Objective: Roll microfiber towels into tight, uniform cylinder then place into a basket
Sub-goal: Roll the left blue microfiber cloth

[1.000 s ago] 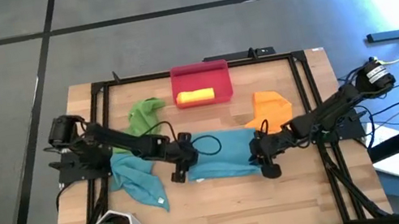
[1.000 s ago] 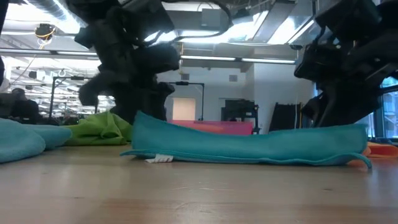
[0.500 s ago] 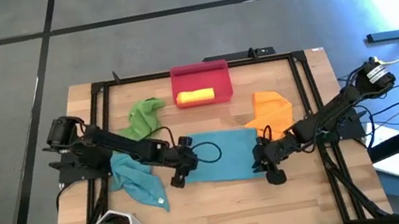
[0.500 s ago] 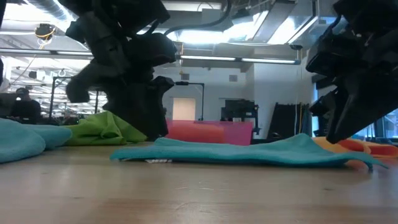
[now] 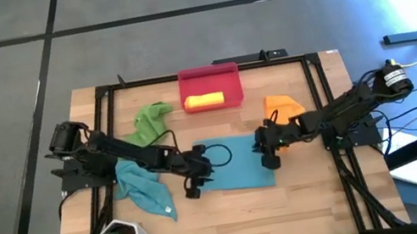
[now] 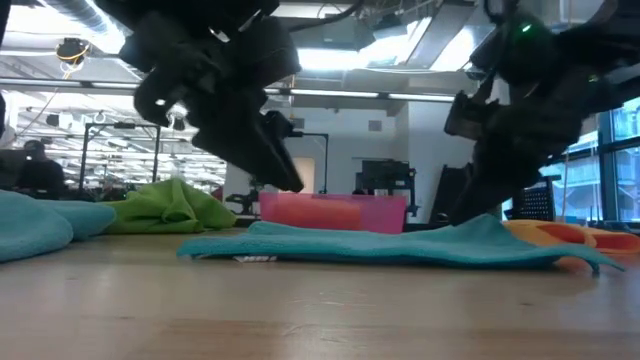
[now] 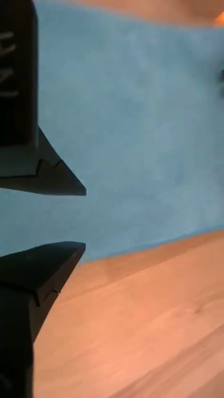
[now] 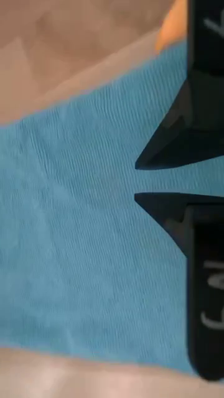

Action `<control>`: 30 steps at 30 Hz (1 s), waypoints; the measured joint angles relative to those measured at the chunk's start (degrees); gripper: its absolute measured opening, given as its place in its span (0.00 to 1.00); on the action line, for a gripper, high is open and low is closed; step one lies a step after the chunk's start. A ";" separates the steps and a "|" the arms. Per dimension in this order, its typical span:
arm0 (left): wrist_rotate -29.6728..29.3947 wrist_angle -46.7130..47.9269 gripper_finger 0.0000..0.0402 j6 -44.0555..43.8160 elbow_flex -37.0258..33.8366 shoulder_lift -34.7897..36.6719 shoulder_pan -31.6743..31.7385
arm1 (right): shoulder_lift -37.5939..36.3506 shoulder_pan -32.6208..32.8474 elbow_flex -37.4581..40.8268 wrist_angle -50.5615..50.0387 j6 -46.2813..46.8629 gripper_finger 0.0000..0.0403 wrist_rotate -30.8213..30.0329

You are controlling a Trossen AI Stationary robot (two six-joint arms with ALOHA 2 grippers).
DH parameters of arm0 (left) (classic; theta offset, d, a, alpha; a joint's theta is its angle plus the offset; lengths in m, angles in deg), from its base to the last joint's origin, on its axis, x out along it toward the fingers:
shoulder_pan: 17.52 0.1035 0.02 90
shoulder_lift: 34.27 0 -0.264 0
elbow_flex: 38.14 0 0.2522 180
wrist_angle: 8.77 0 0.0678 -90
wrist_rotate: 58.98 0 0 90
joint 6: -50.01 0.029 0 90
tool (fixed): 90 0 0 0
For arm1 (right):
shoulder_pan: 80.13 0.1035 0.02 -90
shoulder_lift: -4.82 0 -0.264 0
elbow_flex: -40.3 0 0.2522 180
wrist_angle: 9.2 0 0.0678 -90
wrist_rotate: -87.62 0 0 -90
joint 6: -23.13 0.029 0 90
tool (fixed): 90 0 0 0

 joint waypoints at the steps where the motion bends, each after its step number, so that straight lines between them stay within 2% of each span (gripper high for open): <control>1: 0.00 1.01 0.30 -0.86 0.00 0.00 -0.53 | 0.00 -0.82 -0.43 -1.32 -0.51 0.15 0.52; 7: -2.46 4.17 0.29 -2.18 -0.02 0.00 -1.76 | 0.00 -2.52 -5.27 -17.53 -4.58 0.07 0.76; 12: -4.69 6.46 0.27 -2.90 -0.02 -0.01 0.08 | 0.00 -1.08 -8.84 -26.70 -2.94 0.01 2.14; 19: -5.55 7.63 0.27 -3.05 -0.15 -0.84 3.02 | 0.00 4.29 -9.44 -27.62 4.34 0.03 5.93; 26: -6.21 7.10 0.27 -3.11 -0.07 -1.18 3.46 | 0.51 10.30 -9.41 -26.08 11.33 0.01 5.82; 30: -6.11 6.51 0.27 -4.61 -0.07 -1.86 3.05 | 2.06 12.82 -9.41 -23.22 13.37 0.01 3.10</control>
